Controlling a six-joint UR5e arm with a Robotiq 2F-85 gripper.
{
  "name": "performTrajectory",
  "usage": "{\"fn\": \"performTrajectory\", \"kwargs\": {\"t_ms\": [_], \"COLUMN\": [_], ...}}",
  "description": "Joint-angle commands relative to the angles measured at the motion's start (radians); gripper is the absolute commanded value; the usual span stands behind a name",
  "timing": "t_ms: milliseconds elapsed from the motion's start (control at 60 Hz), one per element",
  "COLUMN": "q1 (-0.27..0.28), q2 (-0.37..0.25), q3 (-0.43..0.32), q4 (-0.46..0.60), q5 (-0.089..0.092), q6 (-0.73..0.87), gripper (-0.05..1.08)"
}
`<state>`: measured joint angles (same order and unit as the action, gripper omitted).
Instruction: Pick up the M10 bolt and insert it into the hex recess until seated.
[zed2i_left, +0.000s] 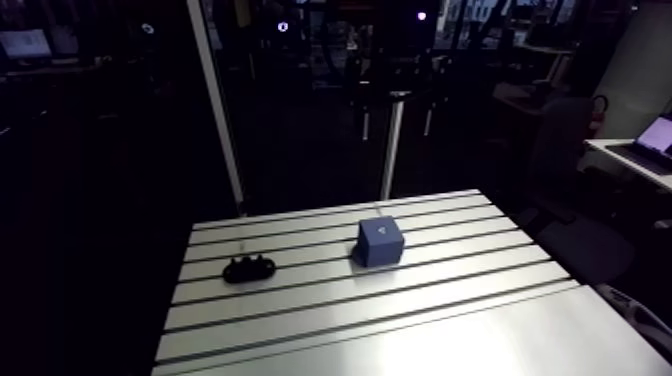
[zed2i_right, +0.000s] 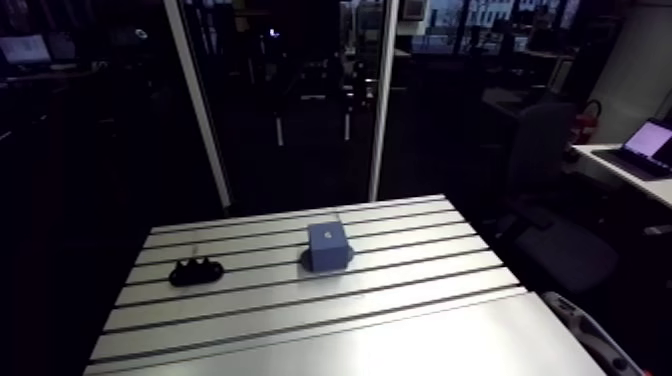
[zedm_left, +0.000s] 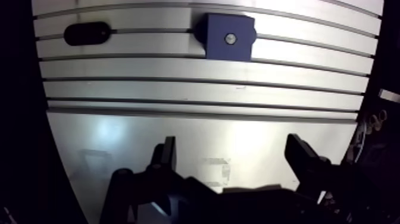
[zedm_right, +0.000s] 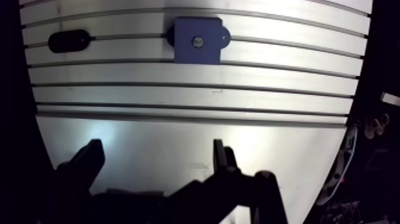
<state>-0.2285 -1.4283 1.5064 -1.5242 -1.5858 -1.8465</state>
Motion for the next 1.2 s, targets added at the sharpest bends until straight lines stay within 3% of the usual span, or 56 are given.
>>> {"fn": "performTrajectory", "kwargs": {"t_ms": [17,150,483,833,1200], "q1": [0.004,0.018,0.038,0.041,0.064], "q2": [-0.004,-0.002,-0.005,0.004,0.016], "q3": [0.001,-0.004,-0.032,-0.103,-0.105], "q4": [0.000,-0.001,0.022,0.034,0.025], "q5": [0.005,0.017,0.025,0.028,0.028], "q6": [0.000,0.002,0.029,0.043,0.043], "gripper": [0.00,0.00,0.00,0.00,0.00]}}
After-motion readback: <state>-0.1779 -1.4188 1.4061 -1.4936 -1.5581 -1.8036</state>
